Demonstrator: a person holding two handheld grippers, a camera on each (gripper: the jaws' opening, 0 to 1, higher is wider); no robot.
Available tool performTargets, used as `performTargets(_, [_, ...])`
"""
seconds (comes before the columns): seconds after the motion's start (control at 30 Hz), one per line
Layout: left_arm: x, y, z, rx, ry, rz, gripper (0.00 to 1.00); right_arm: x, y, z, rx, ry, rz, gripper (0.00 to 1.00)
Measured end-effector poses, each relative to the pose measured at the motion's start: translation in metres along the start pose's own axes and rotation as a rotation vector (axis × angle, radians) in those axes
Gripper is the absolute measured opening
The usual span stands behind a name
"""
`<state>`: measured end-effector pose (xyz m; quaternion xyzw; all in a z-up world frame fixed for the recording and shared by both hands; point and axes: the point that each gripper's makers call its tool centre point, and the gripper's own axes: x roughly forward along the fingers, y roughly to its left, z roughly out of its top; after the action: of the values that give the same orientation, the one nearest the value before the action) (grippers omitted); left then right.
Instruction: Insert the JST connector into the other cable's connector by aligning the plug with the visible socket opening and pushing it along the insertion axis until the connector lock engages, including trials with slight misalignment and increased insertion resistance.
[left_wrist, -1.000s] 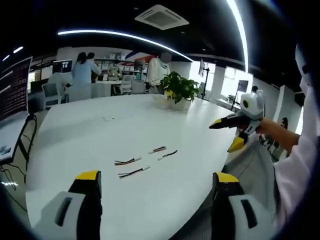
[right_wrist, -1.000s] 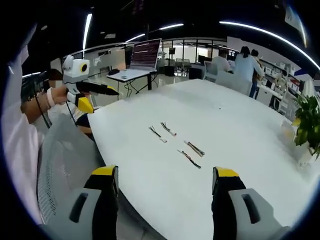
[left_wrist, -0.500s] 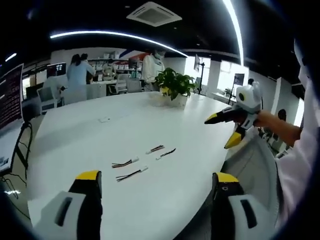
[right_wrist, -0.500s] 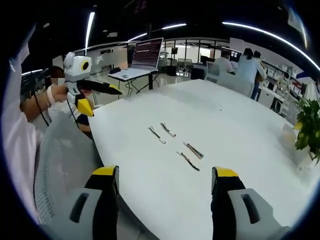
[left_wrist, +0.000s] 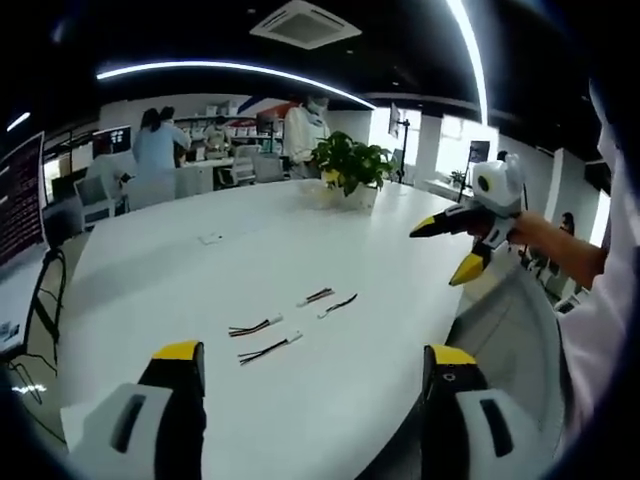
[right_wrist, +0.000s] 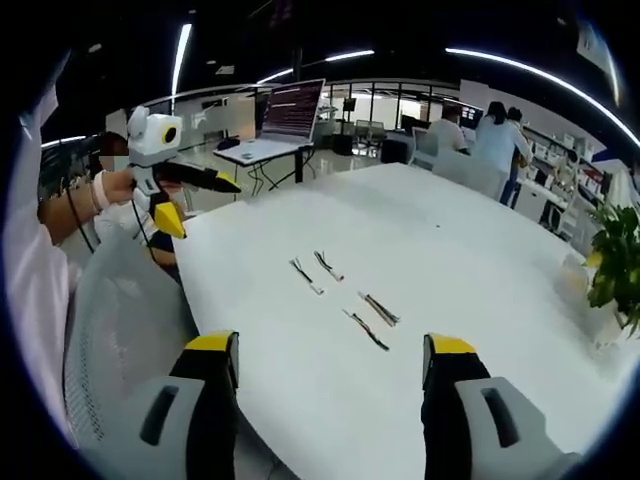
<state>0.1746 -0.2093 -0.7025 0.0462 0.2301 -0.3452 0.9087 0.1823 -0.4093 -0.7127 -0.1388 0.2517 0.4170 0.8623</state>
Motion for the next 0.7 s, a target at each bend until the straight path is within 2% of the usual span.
performTargets(0.43, [0.007, 0.005, 0.006, 0.013, -0.003, -0.012, 0.88, 0.005, -0.011, 0.007, -0.005, -0.017, 0.014, 0.7])
performTargets(0.7, [0.018, 0.011, 0.012, 0.039, 0.0, -0.018, 0.87, 0.017, -0.021, 0.012, -0.032, -0.01, 0.035, 0.7])
